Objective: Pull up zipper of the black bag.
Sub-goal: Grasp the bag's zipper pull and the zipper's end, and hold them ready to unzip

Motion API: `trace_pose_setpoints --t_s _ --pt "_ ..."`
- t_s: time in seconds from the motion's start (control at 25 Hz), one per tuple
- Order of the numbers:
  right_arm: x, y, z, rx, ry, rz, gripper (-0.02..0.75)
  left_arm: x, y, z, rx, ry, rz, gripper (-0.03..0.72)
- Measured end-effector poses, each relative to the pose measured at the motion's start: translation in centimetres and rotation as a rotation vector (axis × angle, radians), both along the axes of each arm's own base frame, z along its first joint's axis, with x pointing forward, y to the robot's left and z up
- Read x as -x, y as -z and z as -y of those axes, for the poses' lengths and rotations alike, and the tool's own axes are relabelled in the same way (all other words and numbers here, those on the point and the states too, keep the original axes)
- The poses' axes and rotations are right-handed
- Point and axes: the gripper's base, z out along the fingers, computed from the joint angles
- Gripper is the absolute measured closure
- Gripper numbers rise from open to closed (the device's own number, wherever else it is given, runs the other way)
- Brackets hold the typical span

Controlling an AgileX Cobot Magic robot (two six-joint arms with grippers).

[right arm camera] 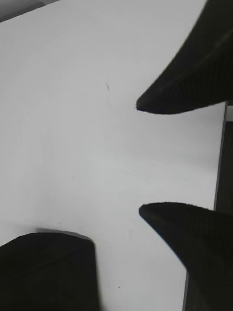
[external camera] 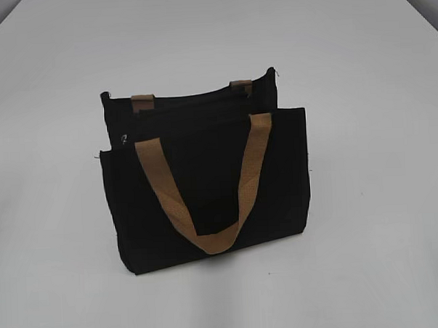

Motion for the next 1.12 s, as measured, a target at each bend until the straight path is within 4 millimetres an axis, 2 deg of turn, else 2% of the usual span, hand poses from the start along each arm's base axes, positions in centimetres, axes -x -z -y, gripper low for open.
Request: trace_pose_setpoints --t_s 0.36,0.48,0.64,0.76,0.88,0.96,1.12 --pt "0.0 0.0 0.0 0.0 0.0 0.0 0.285 -10.8 2.8 0.4 0.056 -0.023 0.048 0.445" --pt "0.0 0.0 0.0 0.0 0.0 0.0 0.285 -14.7 5.4 0.7 0.098 -0.028 -0.046 0.445" --pt "0.0 0.0 0.0 0.0 0.0 0.0 0.285 -17.6 8.7 1.5 0.081 0.023 -0.101 0.444" --pt "0.0 0.0 0.0 0.0 0.0 0.0 0.285 -18.3 12.2 2.8 0.08 0.102 -0.108 0.443" --pt "0.0 0.0 0.0 0.0 0.0 0.0 0.285 -16.5 16.0 3.5 0.084 0.162 -0.152 0.443" --pt "0.0 0.0 0.0 0.0 0.0 0.0 0.285 -15.1 18.2 3.7 0.069 0.198 -0.254 0.443" --pt "0.0 0.0 0.0 0.0 0.0 0.0 0.285 -13.4 20.5 4.9 0.025 0.364 -0.382 0.44"
